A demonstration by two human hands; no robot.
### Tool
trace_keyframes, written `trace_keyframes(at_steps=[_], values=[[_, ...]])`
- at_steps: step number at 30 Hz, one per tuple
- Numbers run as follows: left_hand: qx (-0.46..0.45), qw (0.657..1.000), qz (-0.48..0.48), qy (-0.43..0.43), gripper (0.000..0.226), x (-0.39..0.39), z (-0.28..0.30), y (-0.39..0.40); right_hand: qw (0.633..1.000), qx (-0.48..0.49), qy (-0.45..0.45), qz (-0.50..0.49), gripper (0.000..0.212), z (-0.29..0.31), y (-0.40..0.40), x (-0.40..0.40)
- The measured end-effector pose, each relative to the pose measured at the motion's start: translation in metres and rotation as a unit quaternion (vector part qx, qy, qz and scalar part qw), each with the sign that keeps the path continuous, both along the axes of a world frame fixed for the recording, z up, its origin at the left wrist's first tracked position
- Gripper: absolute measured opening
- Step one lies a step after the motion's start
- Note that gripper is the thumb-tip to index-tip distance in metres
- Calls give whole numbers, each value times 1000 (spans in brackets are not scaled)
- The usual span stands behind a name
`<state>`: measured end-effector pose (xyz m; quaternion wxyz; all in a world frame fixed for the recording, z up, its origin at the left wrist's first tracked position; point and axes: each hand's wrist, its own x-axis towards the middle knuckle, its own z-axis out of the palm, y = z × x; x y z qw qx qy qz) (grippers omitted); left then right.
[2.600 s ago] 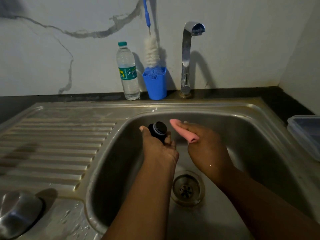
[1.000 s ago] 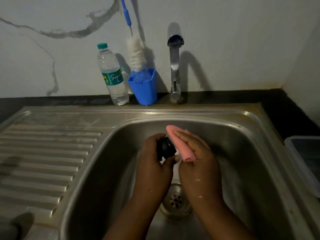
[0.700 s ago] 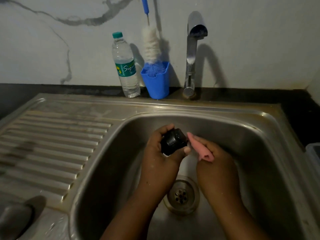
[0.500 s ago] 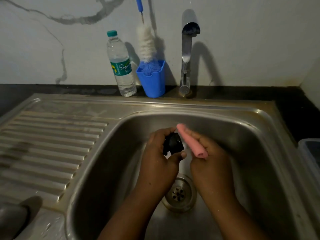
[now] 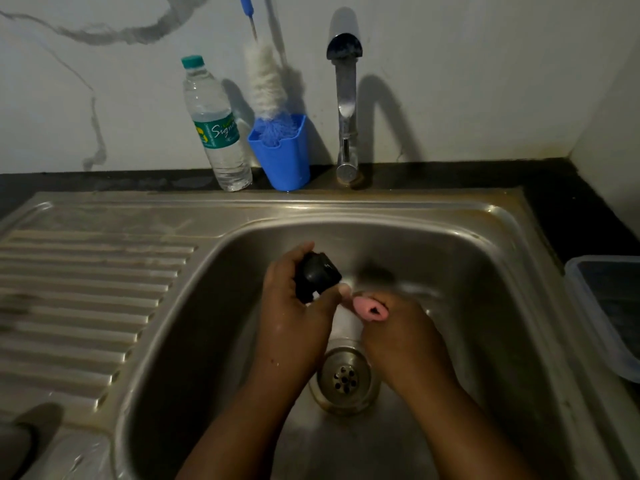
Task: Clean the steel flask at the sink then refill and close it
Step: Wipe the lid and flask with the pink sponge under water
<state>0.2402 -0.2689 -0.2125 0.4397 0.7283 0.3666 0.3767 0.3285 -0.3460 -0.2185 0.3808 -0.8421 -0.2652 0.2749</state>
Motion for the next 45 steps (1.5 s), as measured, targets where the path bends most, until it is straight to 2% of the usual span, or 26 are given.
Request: trace_keyframes(at_steps=[3, 5, 7, 8, 12, 14, 20, 24, 28, 31, 34, 36, 40, 41, 45], values=[[-54, 998, -2, -23, 73, 1, 3, 0, 990, 137, 5, -36, 48, 3, 1, 5], [-78, 996, -25, -22, 70, 2, 4, -2, 964, 249, 89, -32, 52, 3, 5, 3], [-81, 995, -41, -37, 59, 2, 4, -4, 926, 321, 198, -9, 45, 4, 10, -1], [-86, 994, -39, -52, 55, 1, 6, -4, 920, 330, 213, 0, 44, 4, 11, -3], [-107, 986, -4, -130, 52, 0, 14, -1, 971, 210, 109, -29, 42, 3, 6, -1], [-111, 981, 7, -158, 56, 0, 16, 0, 974, 185, 115, -54, 45, 5, 4, -3], [-123, 984, 43, -124, 50, 3, 11, 0, 946, 252, 183, -88, 47, 16, 8, -2], [-163, 980, 33, -106, 47, 2, 10, -1, 927, 325, 181, -49, 47, 14, 11, -8], [-190, 976, 48, -92, 52, -1, 11, -2, 905, 342, 250, -27, 51, 9, 18, -14], [-224, 970, 46, -80, 50, -7, 8, 5, 925, 315, 212, -13, 55, 6, 21, -22], [-243, 967, 31, -66, 32, -18, 7, -2, 946, 298, 127, 11, 54, 4, 16, -31], [-252, 963, 55, -85, 30, -36, 13, -13, 955, 288, 75, 17, 48, 12, 5, -39], [-256, 953, 86, -138, 62, -106, 48, -30, 932, 358, 46, -38, 44, 55, -17, -62], [-244, 955, 96, -139, 61, -130, 58, -30, 926, 373, 40, -34, 42, 66, -20, -72], [-168, 966, 149, -131, 29, -234, 94, -25, 916, 390, 76, 56, 43, 97, -19, -126]])
